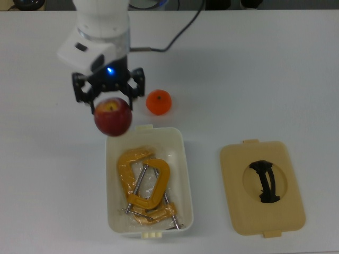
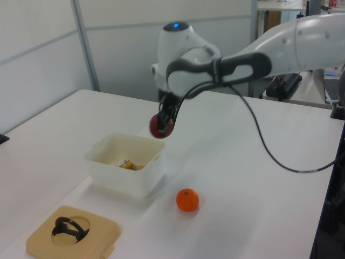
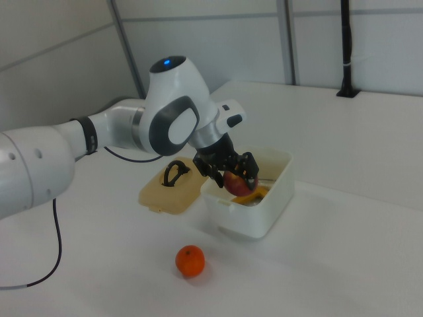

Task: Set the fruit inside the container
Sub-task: 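Carry the apple over the white container and lower it inside, then release the apple and move the gripper down to the orange tangerine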

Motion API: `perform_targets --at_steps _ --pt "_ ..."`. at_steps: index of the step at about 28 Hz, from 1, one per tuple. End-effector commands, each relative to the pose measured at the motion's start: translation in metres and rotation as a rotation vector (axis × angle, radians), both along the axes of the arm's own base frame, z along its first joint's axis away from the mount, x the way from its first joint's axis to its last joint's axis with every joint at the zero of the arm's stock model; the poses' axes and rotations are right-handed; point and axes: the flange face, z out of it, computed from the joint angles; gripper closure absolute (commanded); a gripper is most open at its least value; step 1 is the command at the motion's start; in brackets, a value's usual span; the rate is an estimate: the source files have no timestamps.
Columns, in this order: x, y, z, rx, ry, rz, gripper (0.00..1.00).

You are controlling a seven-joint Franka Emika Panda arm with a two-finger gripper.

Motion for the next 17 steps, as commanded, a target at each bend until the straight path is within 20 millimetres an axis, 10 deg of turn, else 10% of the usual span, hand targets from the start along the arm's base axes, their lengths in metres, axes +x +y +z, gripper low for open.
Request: perform_targets --at_steps 1,5,17 --pt "0.028 0.034 -0.027 0.043 -0.125 -0.025 0.37" --pt "0.04 0.051 -0.038 0.115 -0.213 -0.186 0.0" --pt "-0.004 0.046 -0.024 0.079 0.093 -0.226 0.0"
